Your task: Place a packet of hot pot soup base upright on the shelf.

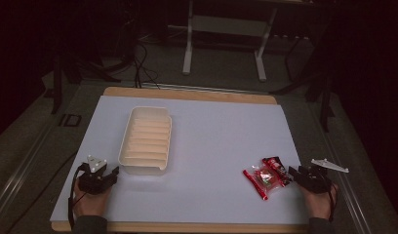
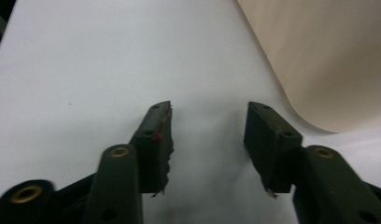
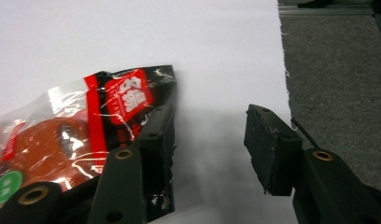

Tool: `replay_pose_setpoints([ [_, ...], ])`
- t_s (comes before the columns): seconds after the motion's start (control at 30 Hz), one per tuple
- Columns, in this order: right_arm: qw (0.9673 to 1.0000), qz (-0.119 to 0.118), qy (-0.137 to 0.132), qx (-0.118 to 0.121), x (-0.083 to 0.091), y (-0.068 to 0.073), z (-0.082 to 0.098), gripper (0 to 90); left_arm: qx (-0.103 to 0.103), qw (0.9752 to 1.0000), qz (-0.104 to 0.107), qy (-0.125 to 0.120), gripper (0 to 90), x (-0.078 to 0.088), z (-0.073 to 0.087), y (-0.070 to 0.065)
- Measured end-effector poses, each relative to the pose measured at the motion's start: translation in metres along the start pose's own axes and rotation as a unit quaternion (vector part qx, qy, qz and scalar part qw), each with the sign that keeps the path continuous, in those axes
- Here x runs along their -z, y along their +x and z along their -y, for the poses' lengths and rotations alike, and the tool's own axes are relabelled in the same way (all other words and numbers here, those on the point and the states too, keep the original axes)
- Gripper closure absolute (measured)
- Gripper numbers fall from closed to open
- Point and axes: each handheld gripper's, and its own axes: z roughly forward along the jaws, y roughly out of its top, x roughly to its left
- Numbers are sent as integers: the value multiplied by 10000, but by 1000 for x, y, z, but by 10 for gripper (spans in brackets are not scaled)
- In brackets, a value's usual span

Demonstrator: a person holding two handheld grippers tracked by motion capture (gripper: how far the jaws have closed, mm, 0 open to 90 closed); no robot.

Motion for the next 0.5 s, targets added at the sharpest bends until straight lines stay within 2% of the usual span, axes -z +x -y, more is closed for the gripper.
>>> replay_pose_setpoints([
  [0.1,10000,-31,16,15,1,0,0,526,-44,9997,176,-159,582,3,0,1],
  [0.13,10000,-43,21,24,2,0,-1,526,-44,9997,176,-159,593,3,0,1],
  [0.17,10000,-72,26,31,3,0,-1,524,-18,9991,319,-284,619,4,1,2],
  [0.2,10000,-72,20,29,4,0,-1,524,-41,9989,349,-317,620,5,1,2],
  [0.4,9998,-167,-8,100,8,3,-4,514,-40,9989,354,-293,628,4,1,2],
  [0.5,9997,-204,0,145,9,4,-5,510,1,9987,438,-275,642,3,1,3],
])
